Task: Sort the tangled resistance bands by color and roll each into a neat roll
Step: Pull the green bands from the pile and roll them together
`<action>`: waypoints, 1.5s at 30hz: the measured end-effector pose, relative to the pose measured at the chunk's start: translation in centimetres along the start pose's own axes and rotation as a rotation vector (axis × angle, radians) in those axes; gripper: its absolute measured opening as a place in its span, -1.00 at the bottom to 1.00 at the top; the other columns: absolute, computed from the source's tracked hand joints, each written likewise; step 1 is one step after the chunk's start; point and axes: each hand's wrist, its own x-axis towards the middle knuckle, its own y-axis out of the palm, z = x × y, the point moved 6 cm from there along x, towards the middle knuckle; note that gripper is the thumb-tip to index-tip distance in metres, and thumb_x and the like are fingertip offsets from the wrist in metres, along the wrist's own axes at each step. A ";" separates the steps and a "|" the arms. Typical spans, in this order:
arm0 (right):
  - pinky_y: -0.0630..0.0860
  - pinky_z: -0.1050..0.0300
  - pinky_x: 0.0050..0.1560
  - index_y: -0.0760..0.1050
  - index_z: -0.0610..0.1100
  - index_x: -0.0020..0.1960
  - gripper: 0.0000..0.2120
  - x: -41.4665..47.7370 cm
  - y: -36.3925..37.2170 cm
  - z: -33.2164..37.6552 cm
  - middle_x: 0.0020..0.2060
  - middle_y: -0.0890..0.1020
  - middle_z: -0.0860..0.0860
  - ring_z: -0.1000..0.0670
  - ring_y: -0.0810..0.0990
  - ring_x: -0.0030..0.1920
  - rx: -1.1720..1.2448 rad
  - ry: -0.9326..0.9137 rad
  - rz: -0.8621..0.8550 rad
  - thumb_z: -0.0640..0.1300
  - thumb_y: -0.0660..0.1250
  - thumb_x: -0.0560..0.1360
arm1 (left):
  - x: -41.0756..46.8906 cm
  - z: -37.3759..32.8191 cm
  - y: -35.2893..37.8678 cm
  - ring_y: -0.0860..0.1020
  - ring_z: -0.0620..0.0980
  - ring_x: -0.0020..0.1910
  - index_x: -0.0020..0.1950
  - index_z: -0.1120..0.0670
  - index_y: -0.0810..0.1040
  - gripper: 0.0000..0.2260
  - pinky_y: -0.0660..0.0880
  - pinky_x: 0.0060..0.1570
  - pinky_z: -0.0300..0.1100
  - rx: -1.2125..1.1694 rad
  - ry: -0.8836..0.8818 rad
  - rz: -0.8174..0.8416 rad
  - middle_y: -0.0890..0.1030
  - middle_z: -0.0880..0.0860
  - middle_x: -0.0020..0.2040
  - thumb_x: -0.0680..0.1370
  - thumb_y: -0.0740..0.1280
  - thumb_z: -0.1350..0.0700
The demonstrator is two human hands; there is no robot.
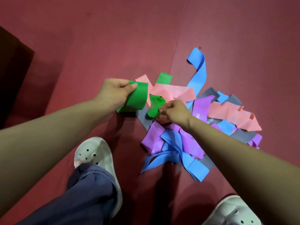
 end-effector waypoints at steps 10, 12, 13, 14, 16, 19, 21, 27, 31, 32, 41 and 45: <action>0.47 0.42 -0.19 0.62 -0.21 -0.19 -0.86 -13.7 -10.3 11.3 -0.30 0.64 -0.02 0.20 0.55 -0.31 0.259 -0.341 -0.209 -0.40 0.36 0.45 | -6.0 -10.4 2.3 0.42 0.05 -0.15 0.05 0.31 0.57 -0.84 0.41 -0.26 -0.17 -0.119 0.196 -0.023 0.49 0.17 -0.10 0.61 0.25 0.23; 0.41 0.46 -0.28 0.62 -0.18 -0.19 -0.86 -17.0 -12.1 13.5 -0.37 0.62 0.06 0.28 0.53 -0.39 0.319 -0.402 -0.261 -0.38 0.37 0.45 | -8.0 -13.1 3.0 0.40 0.03 -0.13 0.03 0.30 0.57 -0.85 0.38 -0.17 -0.14 -0.164 0.249 -0.015 0.49 0.16 -0.11 0.61 0.26 0.24; 0.40 0.47 -0.30 0.62 -0.18 -0.18 -0.85 -19.1 -12.9 14.5 -0.37 0.62 0.07 0.29 0.53 -0.40 0.343 -0.443 -0.292 -0.39 0.37 0.45 | -9.3 -14.4 3.5 0.42 0.03 -0.13 0.01 0.29 0.58 -0.85 0.40 -0.13 -0.12 -0.194 0.268 -0.004 0.51 0.17 -0.11 0.61 0.26 0.24; 0.41 0.46 -0.31 0.63 -0.19 -0.17 -0.85 -20.9 -13.4 15.1 -0.35 0.63 0.06 0.29 0.53 -0.40 0.363 -0.482 -0.314 -0.40 0.36 0.45 | -10.4 -15.3 3.9 0.45 0.03 -0.13 0.00 0.28 0.59 -0.85 0.44 -0.09 -0.10 -0.228 0.281 0.014 0.54 0.19 -0.10 0.61 0.26 0.23; 0.43 0.44 -0.28 0.63 -0.18 -0.13 -0.84 -24.2 -14.1 15.9 -0.31 0.65 0.05 0.26 0.55 -0.37 0.388 -0.545 -0.343 -0.41 0.36 0.45 | -12.7 -16.6 5.0 0.49 0.03 -0.13 -0.01 0.23 0.61 -0.85 0.49 -0.05 -0.07 -0.287 0.293 0.058 0.58 0.20 -0.08 0.61 0.26 0.22; 0.46 0.39 -0.22 0.65 -0.14 -0.10 -0.80 -27.3 -14.9 15.9 -0.30 0.66 0.09 0.23 0.55 -0.32 0.397 -0.599 -0.382 -0.40 0.36 0.45 | -15.3 -16.7 6.2 0.50 0.02 -0.13 -0.05 0.18 0.62 -0.85 0.46 -0.03 -0.10 -0.366 0.282 0.085 0.59 0.18 -0.10 0.60 0.26 0.21; 0.50 0.35 -0.19 0.65 -0.09 -0.12 -0.78 -27.8 -15.3 15.8 -0.28 0.68 0.10 0.21 0.59 -0.28 0.388 -0.601 -0.393 -0.39 0.36 0.45 | -16.1 -16.2 6.6 0.52 0.01 -0.17 -0.09 0.13 0.63 -0.85 0.47 -0.06 -0.15 -0.418 0.255 0.084 0.62 0.13 -0.16 0.60 0.27 0.21; 0.55 0.22 -0.20 0.65 -0.07 -0.07 -0.79 -26.5 -16.4 15.1 -0.19 0.71 -0.02 0.08 0.61 -0.23 0.332 -0.522 -0.365 -0.36 0.36 0.46 | -15.2 -16.8 6.8 0.56 -0.01 -0.20 -0.01 0.13 0.64 -0.86 0.55 -0.18 -0.19 -0.375 0.287 0.058 0.67 0.15 -0.10 0.60 0.28 0.19; 0.50 0.33 -0.29 0.64 -0.14 -0.07 -0.84 -25.2 -17.1 14.7 -0.29 0.67 0.02 0.11 0.61 -0.28 0.447 -0.446 -0.297 -0.35 0.35 0.47 | -13.8 -17.4 7.1 0.48 0.02 -0.15 0.00 0.27 0.63 -0.82 0.52 0.05 0.17 -0.241 0.341 0.000 0.64 0.22 -0.08 0.60 0.29 0.20; 0.51 0.31 -0.29 0.63 -0.14 -0.09 -0.86 -24.9 -17.2 14.5 -0.29 0.67 0.00 0.09 0.63 -0.28 0.464 -0.415 -0.291 -0.33 0.34 0.48 | -13.6 -17.4 7.2 0.48 0.01 -0.16 -0.01 0.26 0.64 -0.83 0.51 0.06 0.18 -0.218 0.352 -0.016 0.63 0.20 -0.11 0.59 0.29 0.19; 0.29 0.32 -0.57 0.41 -0.10 -0.14 -0.81 -22.9 -17.2 12.5 -0.57 0.53 0.08 0.11 0.50 -0.57 0.709 -0.079 -0.255 -0.01 0.33 0.53 | -14.1 -17.0 8.8 0.44 0.01 -0.24 -0.14 0.22 0.64 -0.82 0.53 -0.08 0.18 -0.229 0.445 -0.040 0.59 0.17 -0.25 0.58 0.32 0.16; 0.20 0.34 -0.63 0.48 -0.21 -0.02 -0.85 -22.5 -17.6 12.1 -0.58 0.50 0.08 0.16 0.38 -0.64 0.736 -0.085 -0.276 -0.24 0.41 0.46 | -14.6 -17.0 9.9 0.40 -0.02 -0.21 -0.15 0.26 0.60 -0.76 0.53 -0.09 0.24 -0.259 0.432 0.016 0.52 0.09 -0.20 0.54 0.34 0.08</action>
